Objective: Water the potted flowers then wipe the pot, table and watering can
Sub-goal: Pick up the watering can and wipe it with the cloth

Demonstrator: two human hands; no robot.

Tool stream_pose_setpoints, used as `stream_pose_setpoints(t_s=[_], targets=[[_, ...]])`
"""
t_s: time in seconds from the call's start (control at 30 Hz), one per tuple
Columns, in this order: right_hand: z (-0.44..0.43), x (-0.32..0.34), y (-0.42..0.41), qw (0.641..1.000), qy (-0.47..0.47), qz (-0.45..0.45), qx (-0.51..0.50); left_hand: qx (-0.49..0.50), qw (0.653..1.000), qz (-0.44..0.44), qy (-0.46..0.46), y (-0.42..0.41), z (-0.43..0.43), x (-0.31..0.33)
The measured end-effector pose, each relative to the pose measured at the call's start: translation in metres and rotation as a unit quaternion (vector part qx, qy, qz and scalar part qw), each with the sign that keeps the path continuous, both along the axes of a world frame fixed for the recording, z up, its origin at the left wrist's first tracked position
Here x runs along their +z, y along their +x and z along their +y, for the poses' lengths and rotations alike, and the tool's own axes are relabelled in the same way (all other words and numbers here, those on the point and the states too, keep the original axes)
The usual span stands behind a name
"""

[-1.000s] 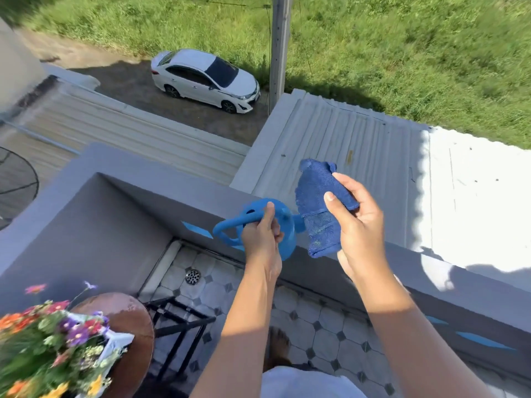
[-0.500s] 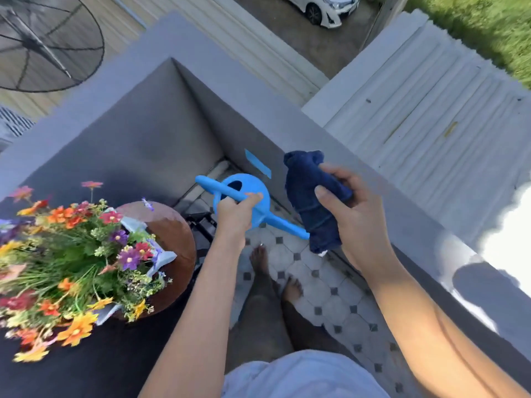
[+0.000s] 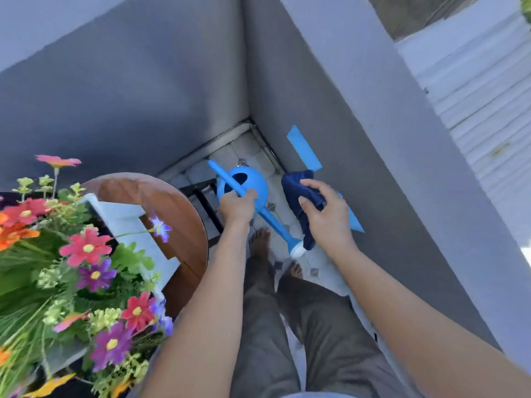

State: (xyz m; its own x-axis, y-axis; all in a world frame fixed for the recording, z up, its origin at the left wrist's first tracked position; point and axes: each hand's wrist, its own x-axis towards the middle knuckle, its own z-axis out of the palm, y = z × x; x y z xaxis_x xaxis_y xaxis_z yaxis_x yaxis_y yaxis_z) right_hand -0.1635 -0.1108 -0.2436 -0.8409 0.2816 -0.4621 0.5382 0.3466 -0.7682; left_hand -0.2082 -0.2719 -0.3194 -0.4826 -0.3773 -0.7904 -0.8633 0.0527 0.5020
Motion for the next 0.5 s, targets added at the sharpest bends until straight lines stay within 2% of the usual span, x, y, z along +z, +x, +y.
stream_pose_setpoints(t_s=[0.23,0.33,0.5], targets=[[-0.019,-0.113,-0.040,0.997,0.016,-0.070,-0.007,0.063,0.997,-0.034,-0.001,-0.034,-0.012,-0.083],[-0.020,-0.161,-0.051,0.995,0.023,-0.096,-0.028,0.073,0.995,-0.050,-0.033,-0.045,-0.019,-0.130],[-0.021,-0.244,-0.069,0.995,0.027,-0.090,-0.015,0.085,0.994,-0.037,-0.057,-0.062,-0.017,-0.213]])
